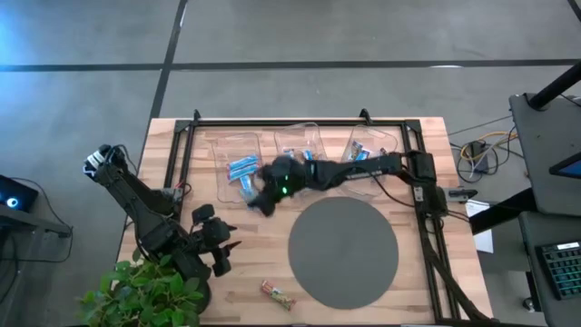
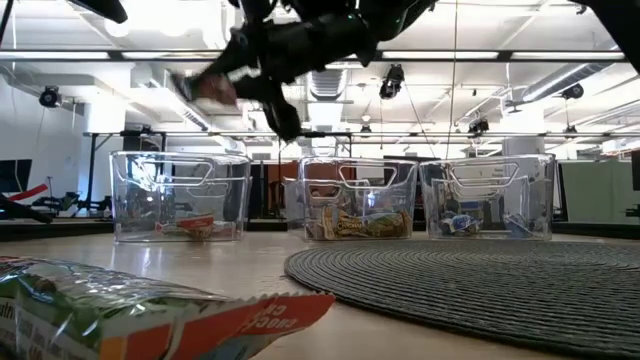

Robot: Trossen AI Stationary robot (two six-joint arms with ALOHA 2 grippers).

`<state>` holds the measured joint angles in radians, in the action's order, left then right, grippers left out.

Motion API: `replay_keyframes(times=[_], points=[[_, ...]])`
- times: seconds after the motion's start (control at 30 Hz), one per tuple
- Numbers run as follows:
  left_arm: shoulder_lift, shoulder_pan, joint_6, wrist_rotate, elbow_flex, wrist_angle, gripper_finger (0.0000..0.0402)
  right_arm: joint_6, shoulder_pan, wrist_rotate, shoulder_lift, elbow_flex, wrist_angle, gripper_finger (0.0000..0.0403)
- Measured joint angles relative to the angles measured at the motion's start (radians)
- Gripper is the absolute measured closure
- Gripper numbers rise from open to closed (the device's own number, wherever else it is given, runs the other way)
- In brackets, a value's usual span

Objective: Pick and place Granola Bars by type
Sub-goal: Put the top red granola bar into the left transparent bin

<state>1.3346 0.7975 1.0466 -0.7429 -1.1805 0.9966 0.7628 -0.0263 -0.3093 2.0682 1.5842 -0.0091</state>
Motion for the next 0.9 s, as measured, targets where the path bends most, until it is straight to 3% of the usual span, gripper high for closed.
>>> replay_keyframes(times=[0.13, 0.3, 0.67, 0.8, 0.9], points=[[-0.002, -0.004, -0.001, -0.023, -0.003, 0.023, 0.0229, 0.075, -0.068, 0.072, 0.009, 0.032, 0.061, 0.0347], [-0.014, -0.004, -0.002, -0.025, -0.002, 0.024, 0.0229, 0.094, -0.119, 0.072, 0.062, 0.093, 0.052, 0.0336], [-0.049, -0.014, -0.003, -0.026, 0.003, 0.053, 0.0229, 0.044, -0.131, 0.102, 0.096, 0.163, 0.011, 0.0177], [-0.050, -0.014, -0.003, -0.026, 0.003, 0.052, 0.0229, 0.036, -0.136, 0.110, 0.093, 0.163, 0.006, 0.0137], [-0.050, -0.014, -0.003, -0.025, 0.003, 0.052, 0.0229, -0.021, -0.137, 0.177, 0.093, 0.163, 0.006, 0.0117]])
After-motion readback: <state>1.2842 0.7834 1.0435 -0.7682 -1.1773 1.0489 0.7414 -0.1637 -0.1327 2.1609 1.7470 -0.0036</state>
